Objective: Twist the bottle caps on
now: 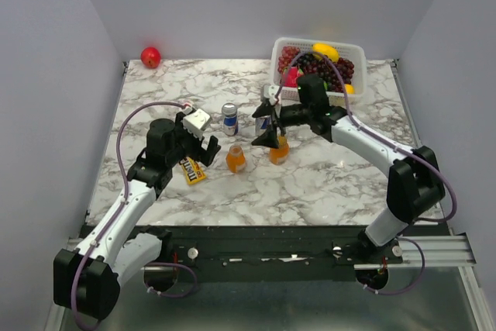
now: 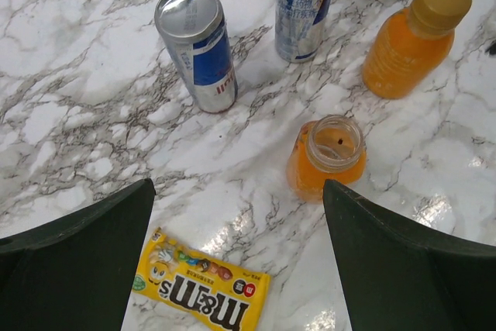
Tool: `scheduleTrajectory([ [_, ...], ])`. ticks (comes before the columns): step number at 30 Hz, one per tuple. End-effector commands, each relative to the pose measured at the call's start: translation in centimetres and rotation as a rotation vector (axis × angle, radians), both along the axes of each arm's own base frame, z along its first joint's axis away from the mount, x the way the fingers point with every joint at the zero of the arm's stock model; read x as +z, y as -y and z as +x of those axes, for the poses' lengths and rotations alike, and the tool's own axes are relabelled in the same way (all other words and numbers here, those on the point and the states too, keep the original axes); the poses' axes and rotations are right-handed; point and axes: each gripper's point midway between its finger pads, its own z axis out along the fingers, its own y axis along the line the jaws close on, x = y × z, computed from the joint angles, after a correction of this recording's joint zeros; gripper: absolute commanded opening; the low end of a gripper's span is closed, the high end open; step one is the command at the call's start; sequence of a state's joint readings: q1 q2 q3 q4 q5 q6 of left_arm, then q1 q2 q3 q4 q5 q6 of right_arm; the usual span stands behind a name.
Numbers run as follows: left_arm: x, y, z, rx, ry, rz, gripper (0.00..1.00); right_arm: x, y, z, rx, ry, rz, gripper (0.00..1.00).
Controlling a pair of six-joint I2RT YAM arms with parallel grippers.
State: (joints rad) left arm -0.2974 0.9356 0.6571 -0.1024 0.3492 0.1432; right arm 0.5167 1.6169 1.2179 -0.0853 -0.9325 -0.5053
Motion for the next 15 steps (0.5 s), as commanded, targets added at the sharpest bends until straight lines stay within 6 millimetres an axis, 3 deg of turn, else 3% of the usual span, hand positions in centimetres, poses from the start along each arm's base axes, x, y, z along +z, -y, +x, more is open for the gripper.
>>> scheduleTrajectory([
  [1, -0.2, -0.9, -0.6, 0.024, -0.009, -0.003, 0.99, -4.7, -3.4, -1.8, 0.064, -0.077, -0.114, 1.0],
  [7, 0.0, -2.5, -1.3, 0.062, -0.022, 0.004, 0.99, -8.5, -5.4, -1.2, 0.061, -0.106, -0.183, 1.0],
  [12, -0.3, -3.1, -1.8, 0.071, -0.037, 0.01, 0.99, -9.2, -6.5, -0.2, 0.068, -0.105, -0.185, 1.0],
  [15, -0.6, -3.2, -1.9, 0.067, -0.042, 0.02, 0.99, -9.8, -7.2, -0.6, 0.111, -0.126, -0.172, 0.99],
])
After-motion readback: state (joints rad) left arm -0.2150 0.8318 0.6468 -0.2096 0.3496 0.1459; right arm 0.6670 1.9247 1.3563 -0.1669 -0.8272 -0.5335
